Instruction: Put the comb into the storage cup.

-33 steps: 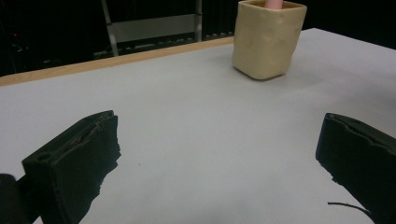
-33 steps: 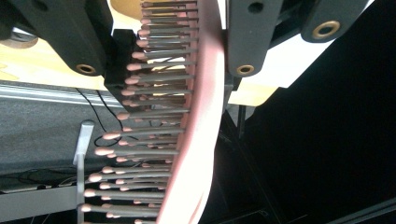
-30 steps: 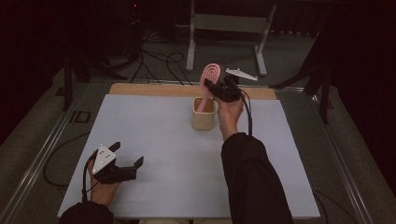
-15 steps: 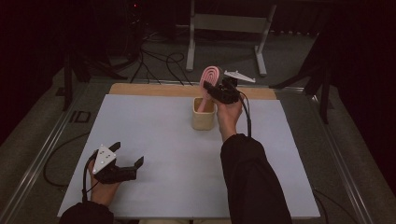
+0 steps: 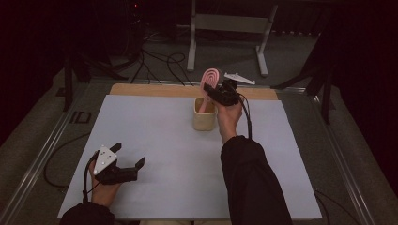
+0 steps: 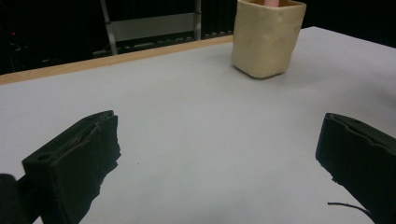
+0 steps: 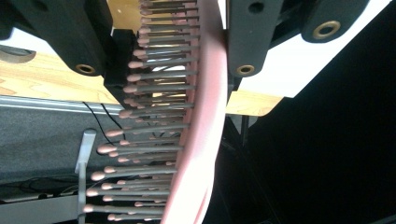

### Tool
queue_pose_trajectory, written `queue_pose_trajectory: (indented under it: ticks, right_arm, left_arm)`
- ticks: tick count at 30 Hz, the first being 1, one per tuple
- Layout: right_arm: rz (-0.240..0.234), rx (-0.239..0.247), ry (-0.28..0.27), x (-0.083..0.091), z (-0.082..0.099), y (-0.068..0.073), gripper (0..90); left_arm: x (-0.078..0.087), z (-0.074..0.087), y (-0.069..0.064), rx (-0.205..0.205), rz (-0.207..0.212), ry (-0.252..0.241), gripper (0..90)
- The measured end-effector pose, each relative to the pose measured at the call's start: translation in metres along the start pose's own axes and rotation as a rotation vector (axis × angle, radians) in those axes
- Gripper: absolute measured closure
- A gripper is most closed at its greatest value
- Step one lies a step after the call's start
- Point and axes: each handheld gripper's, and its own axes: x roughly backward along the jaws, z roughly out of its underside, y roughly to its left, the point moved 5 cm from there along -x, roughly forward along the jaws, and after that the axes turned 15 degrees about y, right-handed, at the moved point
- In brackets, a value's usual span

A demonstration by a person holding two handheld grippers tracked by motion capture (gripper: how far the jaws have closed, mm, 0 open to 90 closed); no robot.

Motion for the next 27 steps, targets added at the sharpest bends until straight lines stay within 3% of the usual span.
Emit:
queue_pose_trajectory:
  ticks: [27]
  right_arm:
    - [-0.005,-0.02,0.017,-0.008,0.011,-0.004,62.9]
  left_arm:
    - [-0.001,0.0,-0.001,-0.004,0.001,0.004,0.2]
